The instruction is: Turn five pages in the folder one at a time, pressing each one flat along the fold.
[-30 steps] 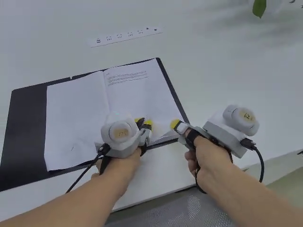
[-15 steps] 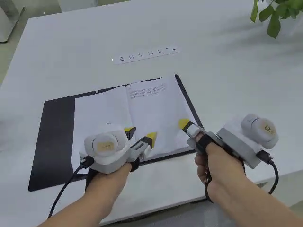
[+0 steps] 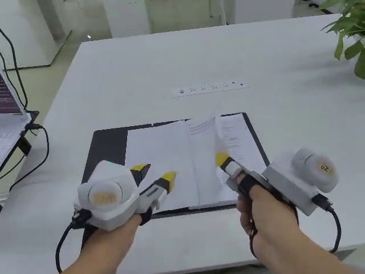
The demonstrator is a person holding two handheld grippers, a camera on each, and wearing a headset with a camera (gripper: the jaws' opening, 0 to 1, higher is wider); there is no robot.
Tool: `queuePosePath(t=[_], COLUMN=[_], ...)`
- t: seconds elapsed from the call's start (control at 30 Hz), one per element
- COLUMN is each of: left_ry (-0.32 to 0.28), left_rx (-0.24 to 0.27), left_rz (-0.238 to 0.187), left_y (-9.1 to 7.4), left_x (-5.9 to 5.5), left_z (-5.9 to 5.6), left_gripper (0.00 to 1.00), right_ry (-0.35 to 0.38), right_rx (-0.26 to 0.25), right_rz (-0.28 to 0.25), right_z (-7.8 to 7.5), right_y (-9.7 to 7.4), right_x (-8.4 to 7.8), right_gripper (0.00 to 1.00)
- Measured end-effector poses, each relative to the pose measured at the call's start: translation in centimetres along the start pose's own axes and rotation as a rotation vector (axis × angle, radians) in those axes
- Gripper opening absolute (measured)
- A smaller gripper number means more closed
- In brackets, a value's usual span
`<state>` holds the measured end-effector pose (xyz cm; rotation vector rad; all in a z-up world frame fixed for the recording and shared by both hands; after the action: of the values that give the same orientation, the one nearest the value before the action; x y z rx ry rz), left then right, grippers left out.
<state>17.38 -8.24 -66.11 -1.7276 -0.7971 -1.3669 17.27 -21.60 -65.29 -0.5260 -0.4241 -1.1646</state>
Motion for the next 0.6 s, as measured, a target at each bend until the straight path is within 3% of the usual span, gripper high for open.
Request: queuePosePath(t=[0.27, 0.6], left_ry=[-0.018, -0.027], left_rx=[0.046, 0.088], left_rz=[-0.03, -0.059], left_y=[-2.0, -3.6], left_x=[0.5, 1.0], left_z=[2.4, 5.5], left_gripper=[0.33, 0.32], right_ry=[-0.087, -0.187], right_rx=[0.07, 0.106], right_rz=[0.099, 0.198], right_z=[3.2, 5.7], right_y=[1.6, 3.5], right_x=[-4.5, -9.9], right_gripper=[0.0, 0.0])
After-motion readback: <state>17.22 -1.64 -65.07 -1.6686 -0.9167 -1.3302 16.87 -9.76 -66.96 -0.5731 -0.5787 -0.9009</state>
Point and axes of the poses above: the centre of the closed fingertips' face, and the gripper's own axes: y roughly forward along the fingers, z roughly to its left, x roughly out of its top, the point moved 2 cm from there along -y, roughly backward along the fingers, and after that the axes turned 7 degrees about -z, right-handed, at the moved point
